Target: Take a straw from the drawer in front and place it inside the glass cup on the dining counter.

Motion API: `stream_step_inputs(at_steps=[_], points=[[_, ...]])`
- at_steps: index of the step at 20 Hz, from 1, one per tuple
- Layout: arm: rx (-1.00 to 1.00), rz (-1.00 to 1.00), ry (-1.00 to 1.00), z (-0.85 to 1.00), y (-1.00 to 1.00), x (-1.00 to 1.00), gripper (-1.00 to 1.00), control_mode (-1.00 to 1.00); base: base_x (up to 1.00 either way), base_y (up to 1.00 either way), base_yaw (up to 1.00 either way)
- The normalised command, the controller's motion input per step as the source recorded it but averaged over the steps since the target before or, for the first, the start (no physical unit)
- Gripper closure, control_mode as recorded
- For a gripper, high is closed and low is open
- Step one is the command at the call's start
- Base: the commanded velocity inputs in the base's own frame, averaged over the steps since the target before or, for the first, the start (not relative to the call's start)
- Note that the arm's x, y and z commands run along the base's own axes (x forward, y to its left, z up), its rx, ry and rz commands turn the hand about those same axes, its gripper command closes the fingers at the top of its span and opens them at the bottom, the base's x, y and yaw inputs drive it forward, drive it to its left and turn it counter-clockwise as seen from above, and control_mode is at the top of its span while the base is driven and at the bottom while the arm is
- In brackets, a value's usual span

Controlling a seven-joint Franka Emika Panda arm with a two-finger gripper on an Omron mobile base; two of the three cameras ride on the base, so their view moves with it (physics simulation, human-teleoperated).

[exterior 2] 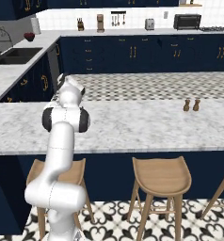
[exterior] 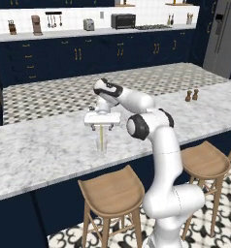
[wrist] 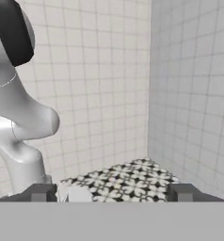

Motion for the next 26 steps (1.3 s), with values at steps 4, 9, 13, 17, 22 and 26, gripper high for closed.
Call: stream_step_inputs(at_steps=[4,9,13,17,22,26], points=[[0.00,0.00,-0.44,0.68,-0.01,-0.54,-1.00,-1.00,0.00,0.00,0.00],[-0.01,0.00,-0.53,0.60,-0.07,-0.70,-1.00,-1.00,0.00,0.00,0.00],[-0.06,0.00,-0.55,0.30,-0.24,-0.88,-1.00,-1.00,0.00,0.00,0.00],[-0.03,0.00,-0.50,0.13,-0.40,-0.91,-1.00,-1.00,0.00,0.00,0.00],[0.00,0.00,-0.39,0.06,-0.41,-0.79,-1.00,-1.00,0.00,0.00,0.00],[0.00,0.00,-0.32,0.01,-0.29,-0.80,-1.00,-1.00,0.00,0.00,0.00]])
